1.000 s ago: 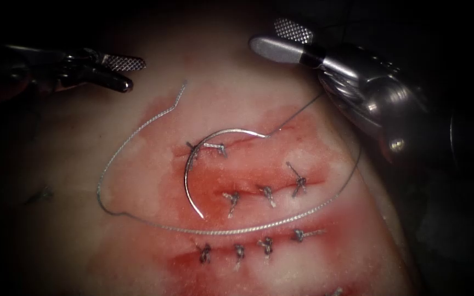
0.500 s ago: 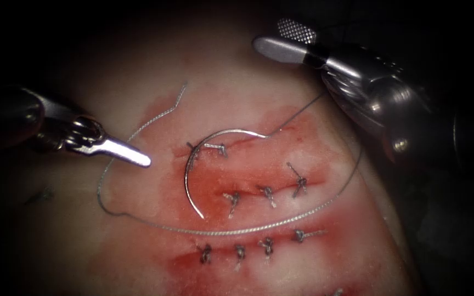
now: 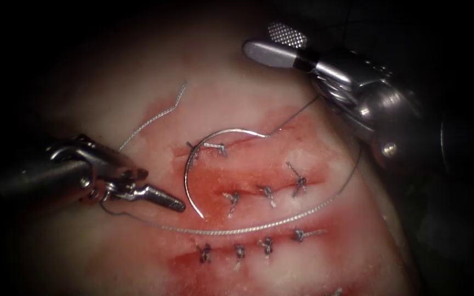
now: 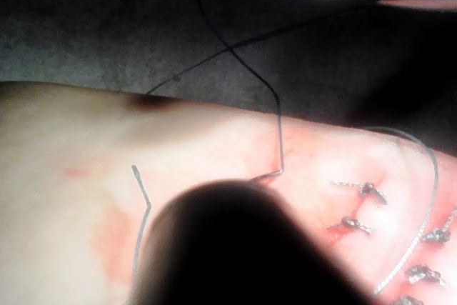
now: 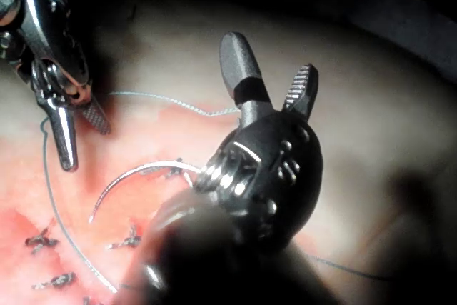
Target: Wound Closure
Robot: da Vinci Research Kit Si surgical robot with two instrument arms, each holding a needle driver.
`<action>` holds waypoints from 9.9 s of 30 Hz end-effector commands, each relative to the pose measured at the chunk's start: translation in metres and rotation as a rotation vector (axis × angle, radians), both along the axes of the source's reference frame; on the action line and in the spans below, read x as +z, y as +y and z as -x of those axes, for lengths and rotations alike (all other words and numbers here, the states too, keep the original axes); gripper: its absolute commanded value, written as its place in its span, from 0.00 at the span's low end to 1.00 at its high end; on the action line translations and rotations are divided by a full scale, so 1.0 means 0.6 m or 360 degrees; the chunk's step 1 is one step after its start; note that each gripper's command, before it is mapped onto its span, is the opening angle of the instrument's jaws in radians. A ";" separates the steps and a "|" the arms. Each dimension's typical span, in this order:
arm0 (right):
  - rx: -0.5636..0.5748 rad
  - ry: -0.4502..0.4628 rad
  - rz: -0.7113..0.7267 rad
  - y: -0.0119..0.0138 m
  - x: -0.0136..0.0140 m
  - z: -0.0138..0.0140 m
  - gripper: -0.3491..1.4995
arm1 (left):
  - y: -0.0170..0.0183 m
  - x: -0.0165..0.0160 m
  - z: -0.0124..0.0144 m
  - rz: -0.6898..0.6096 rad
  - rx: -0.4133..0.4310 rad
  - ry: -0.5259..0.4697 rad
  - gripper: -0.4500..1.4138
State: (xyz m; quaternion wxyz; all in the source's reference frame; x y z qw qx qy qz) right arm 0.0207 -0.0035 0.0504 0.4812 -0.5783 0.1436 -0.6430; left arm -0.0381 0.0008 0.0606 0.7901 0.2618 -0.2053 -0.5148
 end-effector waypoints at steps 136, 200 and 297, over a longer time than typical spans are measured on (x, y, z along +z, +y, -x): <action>0.0076 0.0180 -0.0113 0.0001 0.0159 -0.0053 0.34 | 0.0089 0.0045 0.0044 -0.1406 -0.1213 -0.1043 0.00; 0.0100 0.0155 0.0660 0.0037 0.0074 0.0078 0.00 | 0.0207 0.0066 -0.0045 -0.0808 -0.0783 -0.1198 0.67; -0.0709 -0.0265 0.2651 0.0045 0.0166 0.0009 0.00 | 0.0025 0.0080 0.0190 0.1172 0.0323 0.0339 0.00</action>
